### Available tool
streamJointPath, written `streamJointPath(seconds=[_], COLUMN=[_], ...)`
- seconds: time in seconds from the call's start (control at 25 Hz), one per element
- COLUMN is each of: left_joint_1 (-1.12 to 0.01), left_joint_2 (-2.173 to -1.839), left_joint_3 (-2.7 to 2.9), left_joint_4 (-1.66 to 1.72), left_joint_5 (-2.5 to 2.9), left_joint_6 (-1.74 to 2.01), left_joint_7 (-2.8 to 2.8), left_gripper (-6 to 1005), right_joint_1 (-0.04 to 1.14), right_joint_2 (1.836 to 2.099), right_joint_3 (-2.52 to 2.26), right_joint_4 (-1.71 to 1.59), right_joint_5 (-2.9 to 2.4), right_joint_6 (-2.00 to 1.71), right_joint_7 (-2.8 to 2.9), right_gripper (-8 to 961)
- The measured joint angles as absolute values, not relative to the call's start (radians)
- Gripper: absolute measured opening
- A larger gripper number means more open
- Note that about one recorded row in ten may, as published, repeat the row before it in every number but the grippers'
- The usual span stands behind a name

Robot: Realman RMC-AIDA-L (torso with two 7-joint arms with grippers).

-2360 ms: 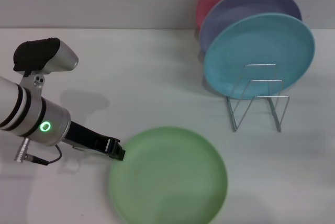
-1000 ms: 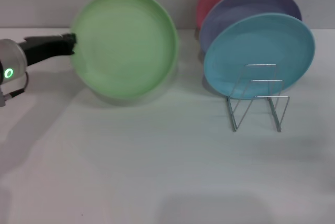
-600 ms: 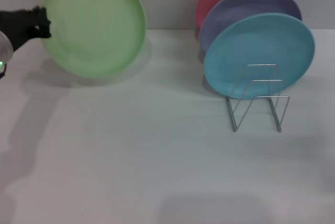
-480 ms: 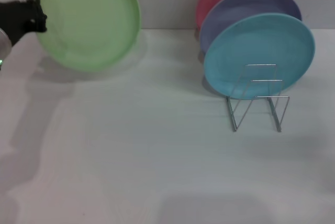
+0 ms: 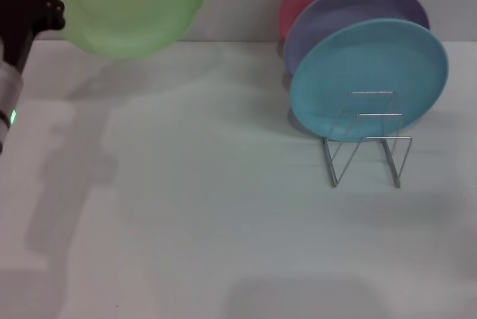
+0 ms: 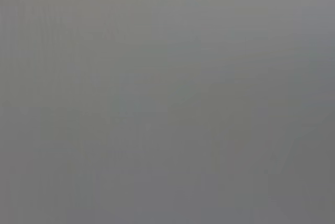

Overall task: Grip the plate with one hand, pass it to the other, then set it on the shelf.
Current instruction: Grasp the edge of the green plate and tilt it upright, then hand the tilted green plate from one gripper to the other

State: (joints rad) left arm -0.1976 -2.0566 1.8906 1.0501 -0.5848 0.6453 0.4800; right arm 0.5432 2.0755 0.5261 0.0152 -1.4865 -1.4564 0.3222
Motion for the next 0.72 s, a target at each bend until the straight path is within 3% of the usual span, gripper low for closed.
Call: streamJointPath(seconds=[0.28, 0.72], left_joint_1=[-0.201, -0.198], left_joint_2=[-2.062, -2.069], left_joint_3=[1.921, 1.972], left_joint_4=[0.794, 0.51], left_joint_5=[-0.336, -0.283], left_joint_6=[0.914, 1.127], left_joint_7=[-0.045, -0.294], left_gripper=[31, 30], right_joint_1=[0.504, 0.459], right_joint_2=[2.081, 2.088], right_joint_3=[0.43, 0.093], right_joint_4=[0.056, 0.294], right_joint_5=[-1.486, -1.486], right_joint_6=[-1.519, -1.596], right_joint_7=[0.316, 0.063], right_gripper=[712, 711])
